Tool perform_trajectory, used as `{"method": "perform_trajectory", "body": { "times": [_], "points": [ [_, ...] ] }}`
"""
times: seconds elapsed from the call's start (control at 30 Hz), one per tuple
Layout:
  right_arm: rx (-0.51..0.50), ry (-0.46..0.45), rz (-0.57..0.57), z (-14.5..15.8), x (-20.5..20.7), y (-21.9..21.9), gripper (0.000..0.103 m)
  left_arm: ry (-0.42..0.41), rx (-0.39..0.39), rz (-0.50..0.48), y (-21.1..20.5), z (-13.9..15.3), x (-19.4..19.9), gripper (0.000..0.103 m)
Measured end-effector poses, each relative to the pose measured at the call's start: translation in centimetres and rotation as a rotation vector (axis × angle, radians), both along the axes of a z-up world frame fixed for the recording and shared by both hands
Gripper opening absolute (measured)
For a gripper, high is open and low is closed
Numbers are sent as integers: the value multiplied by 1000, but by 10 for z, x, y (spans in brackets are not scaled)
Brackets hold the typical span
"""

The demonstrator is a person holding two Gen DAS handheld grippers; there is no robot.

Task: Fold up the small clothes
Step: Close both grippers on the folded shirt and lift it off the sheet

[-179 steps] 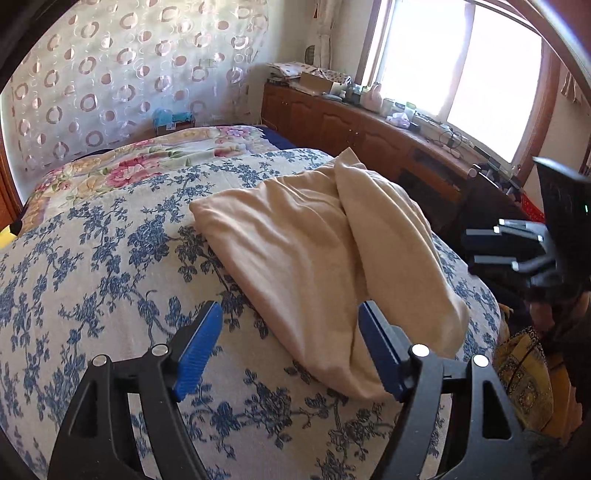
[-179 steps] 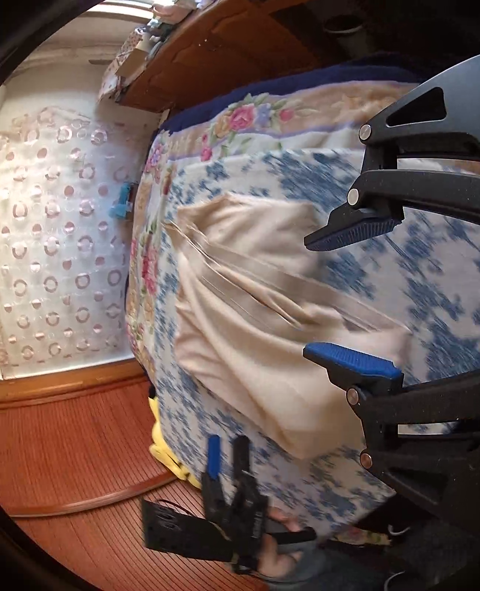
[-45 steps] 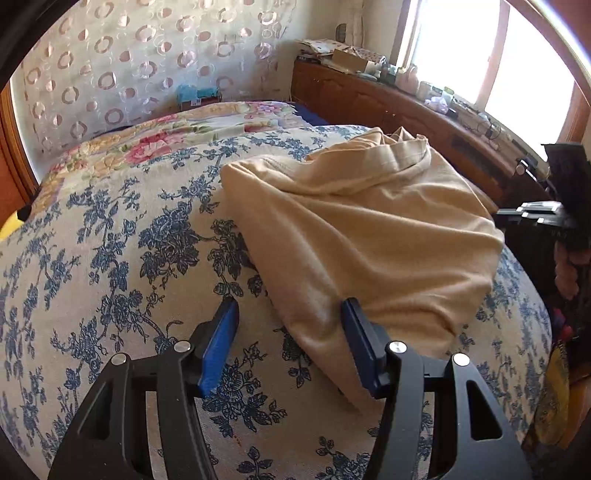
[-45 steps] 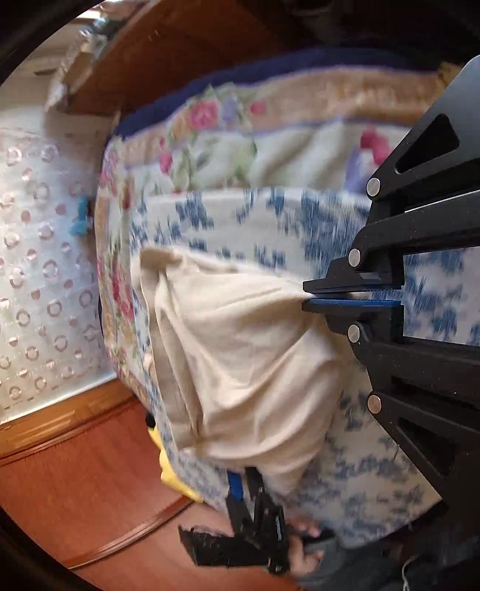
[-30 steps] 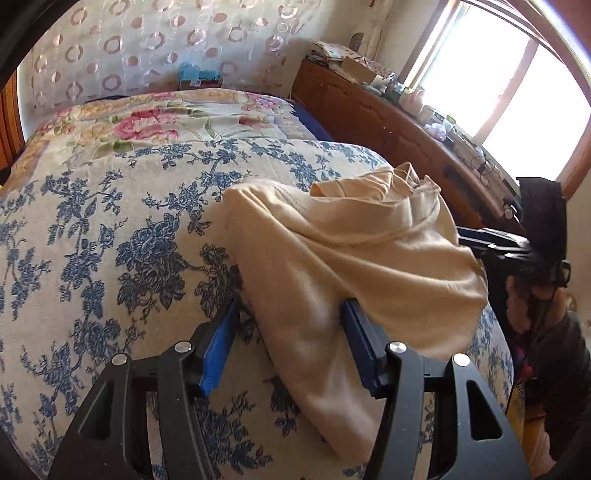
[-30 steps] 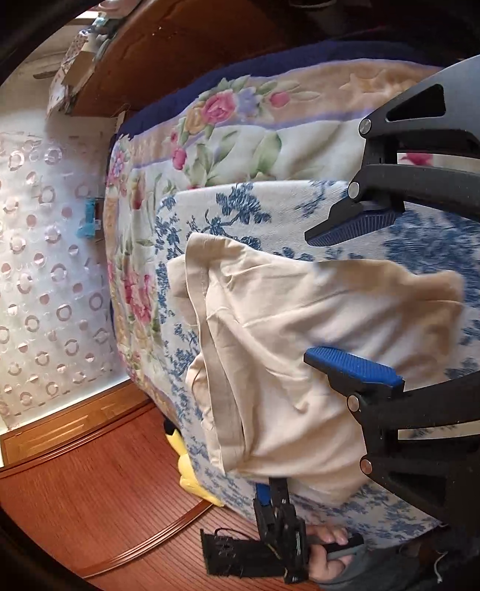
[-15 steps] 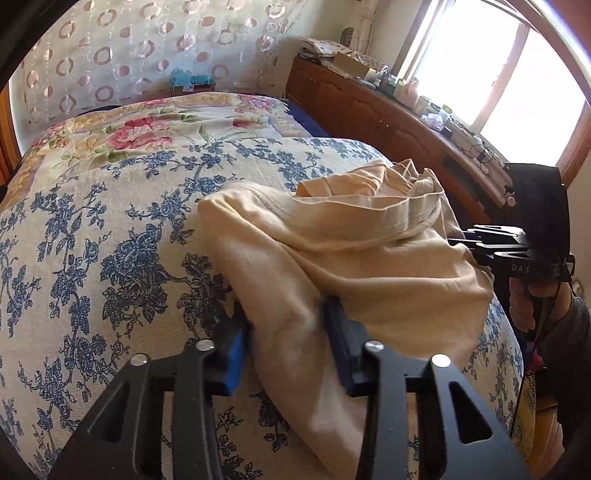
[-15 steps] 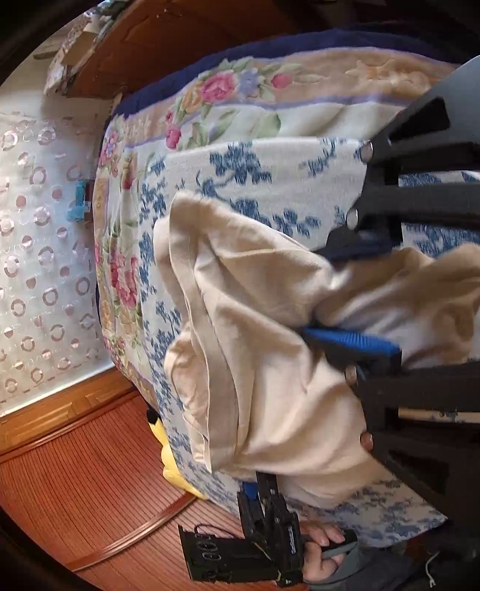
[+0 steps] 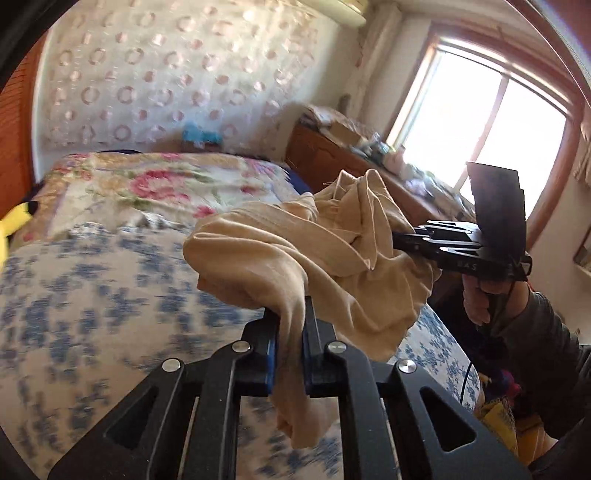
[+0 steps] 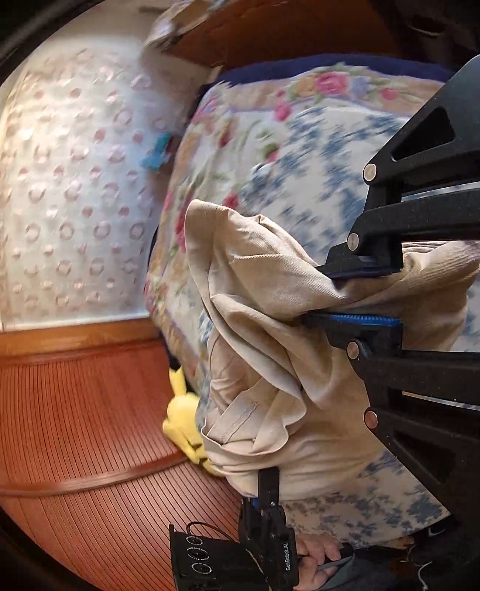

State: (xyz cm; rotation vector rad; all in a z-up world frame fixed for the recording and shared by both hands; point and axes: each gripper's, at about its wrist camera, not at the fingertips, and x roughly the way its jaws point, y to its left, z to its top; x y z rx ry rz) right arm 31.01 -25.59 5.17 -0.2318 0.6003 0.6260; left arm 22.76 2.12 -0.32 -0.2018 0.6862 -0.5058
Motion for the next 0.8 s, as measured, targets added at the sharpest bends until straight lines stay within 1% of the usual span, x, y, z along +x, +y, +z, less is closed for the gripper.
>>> {"method": "perform_trajectory", "body": {
  "times": [0.07, 0.17, 0.3, 0.4, 0.47, 0.57, 0.6, 0.63, 0.7, 0.73, 0.77, 0.8],
  "points": [
    [-12, -19, 65, 11, 14, 38, 15, -4, 1, 78, 40, 2, -11, 11],
    [-40, -34, 158, 19, 46, 105, 15, 8, 3, 195, 97, -5, -24, 11],
    [-98, -61, 279, 22, 82, 210, 15, 24, -4, 343, 162, -22, -36, 11],
    [-146, -72, 360, 24, 108, 280, 15, 54, -36, 427, 199, -39, -43, 11],
    [-181, -55, 401, 18, 133, 321, 15, 75, -45, 464, 212, -52, -45, 11],
    [-225, -52, 433, 3, 156, 375, 14, 111, -45, 505, 225, -69, -46, 11],
    [-226, -46, 428, -3, 163, 390, 13, 117, -42, 514, 226, -73, -45, 11],
    [-215, -39, 423, -7, 175, 398, 12, 121, -37, 522, 229, -77, -46, 11],
    [-194, -38, 396, -19, 183, 412, 13, 132, -17, 549, 227, -85, -45, 11],
    [-186, -34, 372, -24, 187, 417, 15, 137, -6, 563, 226, -89, -47, 11],
    [-183, -33, 337, -32, 189, 414, 21, 139, 5, 566, 225, -92, -48, 11],
    [-183, -36, 300, -36, 190, 417, 31, 139, 17, 566, 225, -93, -51, 14]
  ]
}}
